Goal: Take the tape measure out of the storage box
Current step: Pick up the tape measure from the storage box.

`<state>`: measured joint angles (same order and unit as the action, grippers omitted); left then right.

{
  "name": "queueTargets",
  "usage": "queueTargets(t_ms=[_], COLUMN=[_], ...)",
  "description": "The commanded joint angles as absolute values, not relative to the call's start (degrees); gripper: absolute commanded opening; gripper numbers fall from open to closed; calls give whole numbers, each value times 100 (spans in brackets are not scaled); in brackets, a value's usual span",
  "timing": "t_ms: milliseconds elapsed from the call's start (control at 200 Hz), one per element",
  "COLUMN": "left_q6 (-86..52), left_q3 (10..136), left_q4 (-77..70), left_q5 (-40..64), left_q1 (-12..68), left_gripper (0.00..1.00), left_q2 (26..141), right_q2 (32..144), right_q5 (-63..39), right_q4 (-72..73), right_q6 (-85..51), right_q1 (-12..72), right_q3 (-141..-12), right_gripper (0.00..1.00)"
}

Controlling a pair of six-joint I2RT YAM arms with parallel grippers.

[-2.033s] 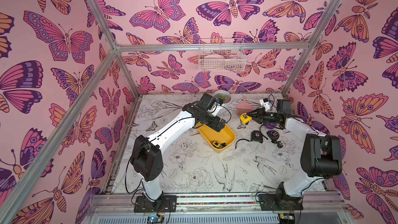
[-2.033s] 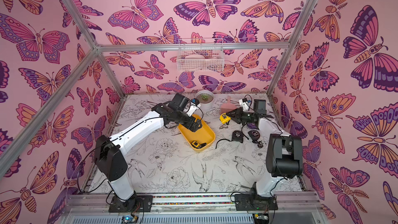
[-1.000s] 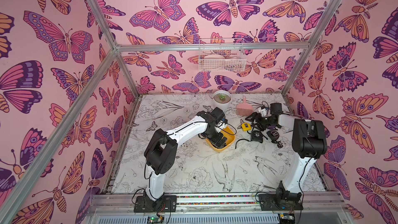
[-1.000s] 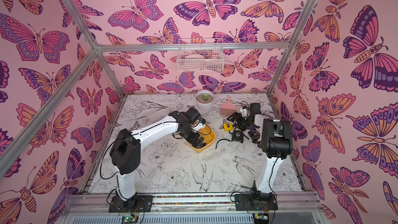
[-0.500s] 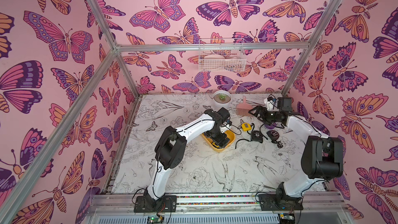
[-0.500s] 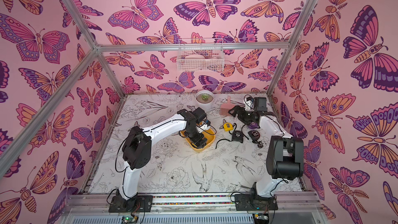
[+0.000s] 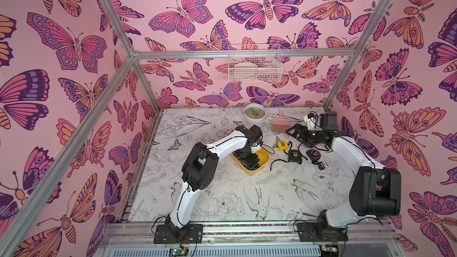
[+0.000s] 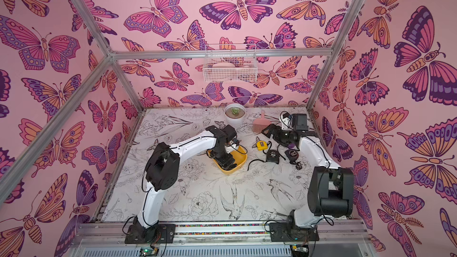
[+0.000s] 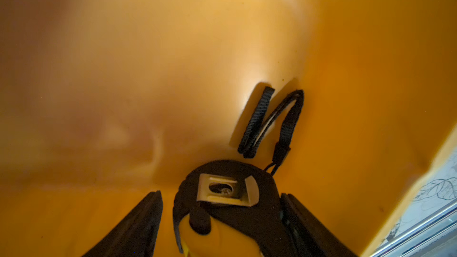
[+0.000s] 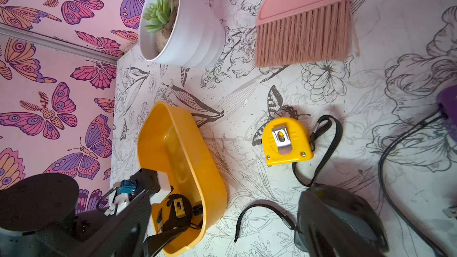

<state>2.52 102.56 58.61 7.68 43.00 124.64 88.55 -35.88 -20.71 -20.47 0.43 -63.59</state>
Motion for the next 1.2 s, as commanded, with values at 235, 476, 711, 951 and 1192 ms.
queueTargets(t_ms=[235,476,711,951,1192], left_q6=[290,214,-97,-418,-878], left_q3=[10229,10276,10709,10855,10599], left_q4=[6021,6004,5773,5177,4271], left_q5=[913,932,973,1163,1491], left_q1=[4230,4124,3880,3755,3577], left_gripper=[53,36,32,31,31], left_q2=[12567,12403,12051,11634,11234], right_q2=[8746,8675,8729,8744,9109], right_q5=[-3627,-3899,-4773,-4808,-5149], right_q4=[-2166,-2031,-1154,-670,1361], right_q6=[-1924,-2072,-2917,-3602,-5671], right_q1=[152,158,189,815,1036], right_q3=[-6317,-6217,-5667,-5273,-4779], right_gripper=[97,97,97,97,96])
